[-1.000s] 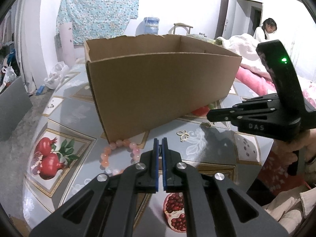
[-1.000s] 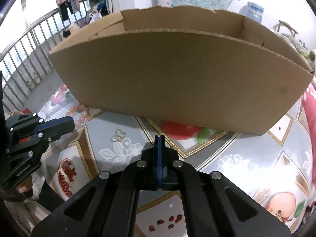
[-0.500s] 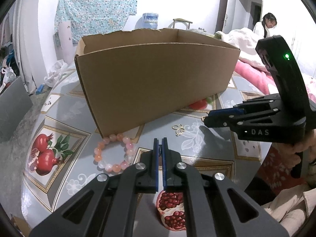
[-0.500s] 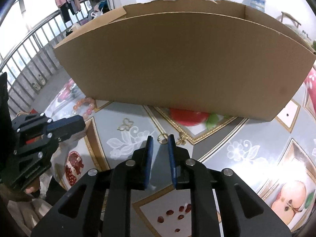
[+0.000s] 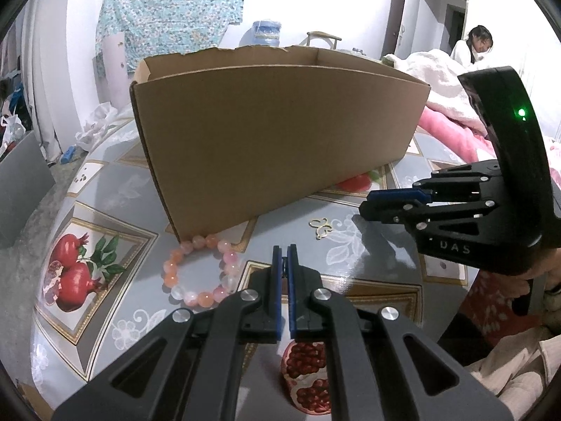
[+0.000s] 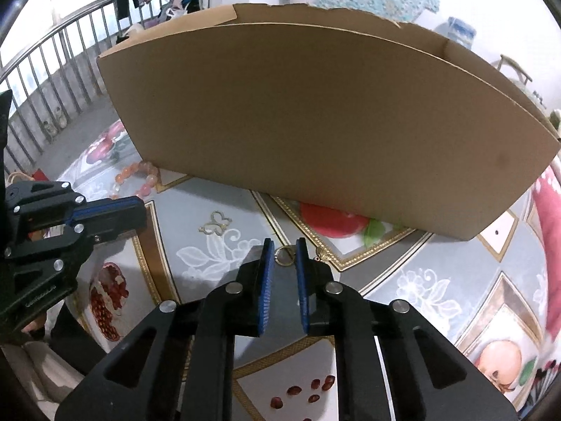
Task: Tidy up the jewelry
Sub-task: 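Lift the earrings with the left gripper while the right gripper lifts the gold ring over the box, then open the left gripper over the box while the right gripper opens to drop the gold ring, then move both tools back around the box toward the pink bracelet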
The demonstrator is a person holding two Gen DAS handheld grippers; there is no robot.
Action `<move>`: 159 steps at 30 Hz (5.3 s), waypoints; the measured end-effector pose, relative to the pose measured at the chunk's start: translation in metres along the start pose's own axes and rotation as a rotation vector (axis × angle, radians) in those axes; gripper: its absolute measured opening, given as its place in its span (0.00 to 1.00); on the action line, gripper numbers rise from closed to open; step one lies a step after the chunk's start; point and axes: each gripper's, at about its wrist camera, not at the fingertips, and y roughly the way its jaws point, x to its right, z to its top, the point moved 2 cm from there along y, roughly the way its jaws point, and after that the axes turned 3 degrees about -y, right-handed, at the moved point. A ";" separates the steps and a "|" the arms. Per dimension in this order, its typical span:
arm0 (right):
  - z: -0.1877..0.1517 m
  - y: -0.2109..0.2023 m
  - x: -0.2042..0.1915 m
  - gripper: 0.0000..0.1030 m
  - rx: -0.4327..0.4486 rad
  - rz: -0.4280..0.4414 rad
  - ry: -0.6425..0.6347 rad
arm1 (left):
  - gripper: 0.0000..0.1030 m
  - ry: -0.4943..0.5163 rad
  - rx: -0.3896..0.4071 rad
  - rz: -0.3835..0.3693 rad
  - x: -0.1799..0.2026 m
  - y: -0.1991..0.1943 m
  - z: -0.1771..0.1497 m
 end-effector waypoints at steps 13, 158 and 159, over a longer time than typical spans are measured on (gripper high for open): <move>0.003 -0.002 0.026 0.09 0.004 0.031 0.041 | 0.02 0.014 0.027 -0.003 0.001 -0.004 0.005; 0.040 -0.108 0.172 0.72 0.404 0.128 0.421 | 0.91 -0.157 0.174 -0.068 -0.005 -0.048 0.139; 0.034 -0.110 0.171 0.73 0.396 0.112 0.423 | 0.92 -0.148 0.174 -0.064 -0.004 -0.050 0.135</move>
